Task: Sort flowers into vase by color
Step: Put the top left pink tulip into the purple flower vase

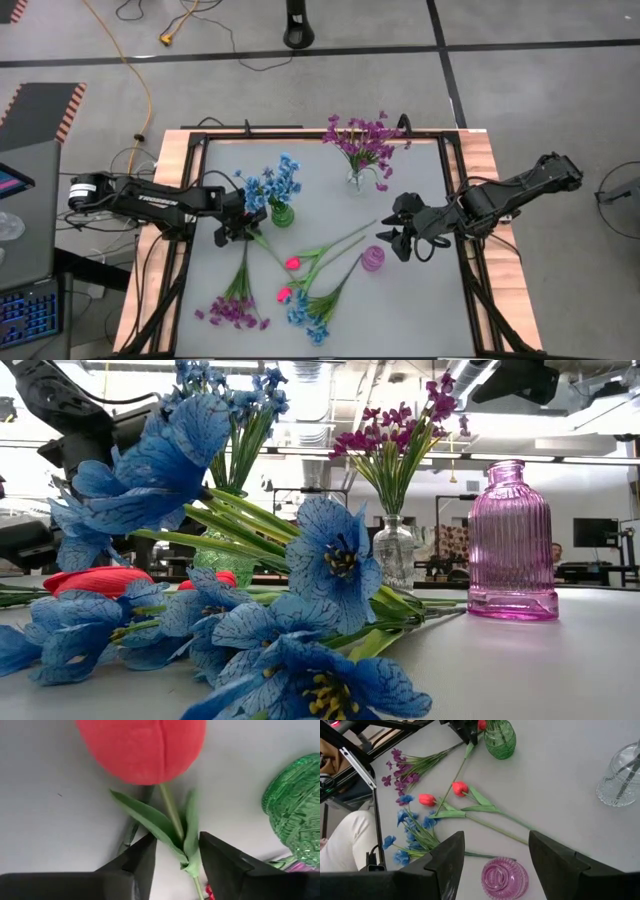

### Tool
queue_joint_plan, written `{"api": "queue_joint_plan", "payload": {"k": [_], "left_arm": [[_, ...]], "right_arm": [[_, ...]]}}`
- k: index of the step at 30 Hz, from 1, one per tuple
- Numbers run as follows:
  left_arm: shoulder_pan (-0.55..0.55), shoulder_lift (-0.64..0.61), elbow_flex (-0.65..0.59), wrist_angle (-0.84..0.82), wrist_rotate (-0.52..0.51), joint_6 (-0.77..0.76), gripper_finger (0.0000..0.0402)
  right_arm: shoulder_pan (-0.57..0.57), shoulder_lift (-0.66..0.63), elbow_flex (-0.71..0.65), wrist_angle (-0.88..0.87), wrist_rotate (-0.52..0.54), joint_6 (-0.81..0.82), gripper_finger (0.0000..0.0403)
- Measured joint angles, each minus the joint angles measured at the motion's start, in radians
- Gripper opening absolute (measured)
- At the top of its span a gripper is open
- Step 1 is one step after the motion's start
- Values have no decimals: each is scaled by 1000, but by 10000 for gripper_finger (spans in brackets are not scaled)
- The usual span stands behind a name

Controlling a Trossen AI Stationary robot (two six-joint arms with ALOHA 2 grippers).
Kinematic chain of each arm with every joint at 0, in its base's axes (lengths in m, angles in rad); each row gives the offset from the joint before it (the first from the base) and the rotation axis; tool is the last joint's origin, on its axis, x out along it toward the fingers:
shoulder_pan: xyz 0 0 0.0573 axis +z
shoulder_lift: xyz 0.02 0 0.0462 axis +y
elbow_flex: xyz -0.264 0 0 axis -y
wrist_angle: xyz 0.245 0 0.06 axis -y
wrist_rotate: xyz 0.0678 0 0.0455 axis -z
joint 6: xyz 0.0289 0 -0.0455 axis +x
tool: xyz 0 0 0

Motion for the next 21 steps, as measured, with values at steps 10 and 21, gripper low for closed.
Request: {"api": "queue_joint_plan", "payload": {"k": [10, 21], "left_arm": [[-1, -5, -3, -3, -4, 67, 52], [-2, -142, -6, -19, -125, 158, 6]], "right_arm": [[0, 0, 0, 0, 0, 0, 248], [0, 0, 0, 0, 0, 0, 248]]}}
